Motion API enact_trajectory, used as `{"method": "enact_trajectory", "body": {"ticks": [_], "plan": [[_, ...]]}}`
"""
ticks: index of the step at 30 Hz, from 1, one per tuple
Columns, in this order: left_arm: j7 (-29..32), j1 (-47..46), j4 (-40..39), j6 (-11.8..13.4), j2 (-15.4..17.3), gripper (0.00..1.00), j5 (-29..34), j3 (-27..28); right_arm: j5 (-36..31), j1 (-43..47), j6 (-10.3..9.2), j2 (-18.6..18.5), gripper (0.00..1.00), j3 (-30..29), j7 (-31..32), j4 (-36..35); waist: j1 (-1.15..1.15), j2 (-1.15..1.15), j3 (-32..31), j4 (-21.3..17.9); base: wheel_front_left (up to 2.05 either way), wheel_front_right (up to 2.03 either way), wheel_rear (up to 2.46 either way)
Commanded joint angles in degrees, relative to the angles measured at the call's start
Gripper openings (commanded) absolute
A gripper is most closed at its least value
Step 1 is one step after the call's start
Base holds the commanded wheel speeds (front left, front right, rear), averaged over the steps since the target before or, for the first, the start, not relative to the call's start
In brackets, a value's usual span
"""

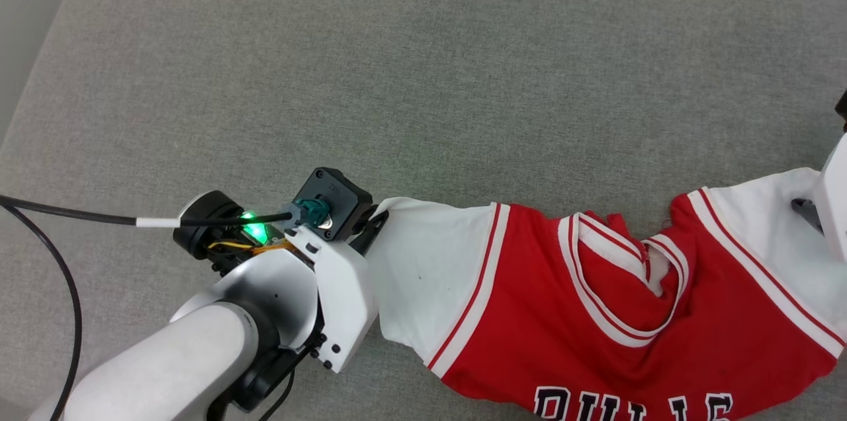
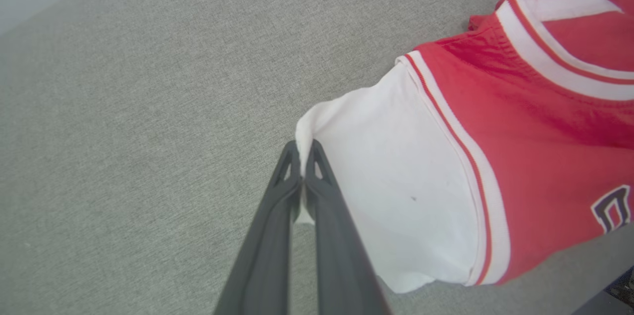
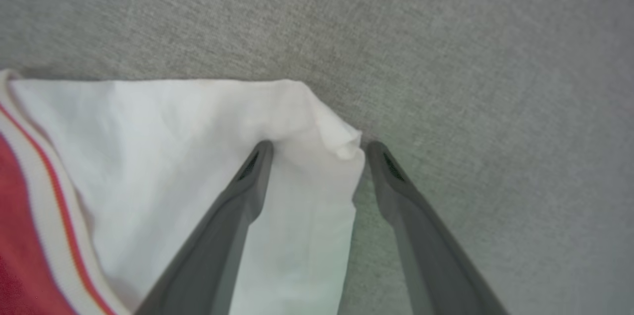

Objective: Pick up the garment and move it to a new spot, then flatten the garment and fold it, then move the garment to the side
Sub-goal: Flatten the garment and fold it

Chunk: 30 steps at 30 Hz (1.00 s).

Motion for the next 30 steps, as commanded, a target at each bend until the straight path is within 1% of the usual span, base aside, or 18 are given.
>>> {"method": "enact_trajectory", "body": {"ticks": [1,6,7,8,9,15,20,24,30], "plan": [[0.1,-0.3,-0.9,0.4,-0.2,0.0,0.4,-0.1,0.1,-0.4,-0.04,-0.1,1.0,1.2,-0.3,1.3,0.0,0.0,1.4,1.2,0.0,0.0,0.0],[0.3,-1.0,-1.6,0.8,-0.8,0.0,0.9,-0.3,1.4,1.9,-0.01,0.9,1.0,5.0,0.3,4.4,0.0,0.0,2.3,2.1,0.0,0.0,0.0],[0.3,-1.0,-1.6,0.8,-0.8,0.0,0.9,-0.3,1.4,1.9,-0.01,0.9,1.0,5.0,0.3,4.4,0.0,0.0,2.3,2.1,0.0,0.0,0.0],[0.2,-1.1,-1.3,1.0,-1.0,0.0,0.9,-0.3,1.9,2.6,0.05,1.1,0.1,6.4,0.4,5.1,0.0,0.0,2.3,2.3,0.0,0.0,0.0],[0.1,-1.0,-1.1,1.0,-1.0,0.0,0.8,-0.3,2.1,2.7,0.05,1.1,0.0,6.8,0.2,5.3,0.0,0.0,2.2,2.2,0.0,0.0,0.0],[-0.5,-0.1,0.3,1.4,-0.6,0.0,0.4,0.1,1.9,1.4,-0.04,-0.4,0.0,6.5,-3.0,6.1,0.0,0.0,0.4,1.4,0.0,0.0,0.0],[-2.8,0.7,1.4,2.4,0.3,0.0,0.5,1.6,2.6,-0.5,-0.07,-1.3,0.0,3.8,-7.7,5.6,0.0,0.0,-3.1,-0.5,0.0,0.0,0.0],[-4.6,1.3,2.1,3.1,1.4,0.0,0.8,2.7,4.3,-1.4,-0.05,-1.9,0.0,1.8,-11.1,4.2,0.0,0.0,-6.4,-2.4,0.0,0.0,0.0],[-5.8,2.4,1.1,4.3,4.1,0.0,0.4,4.5,5.4,-1.4,-0.05,-5.2,0.0,-0.1,-14.4,-0.1,0.0,0.0,-11.3,-5.1,0.0,0.0,0.0]]}}
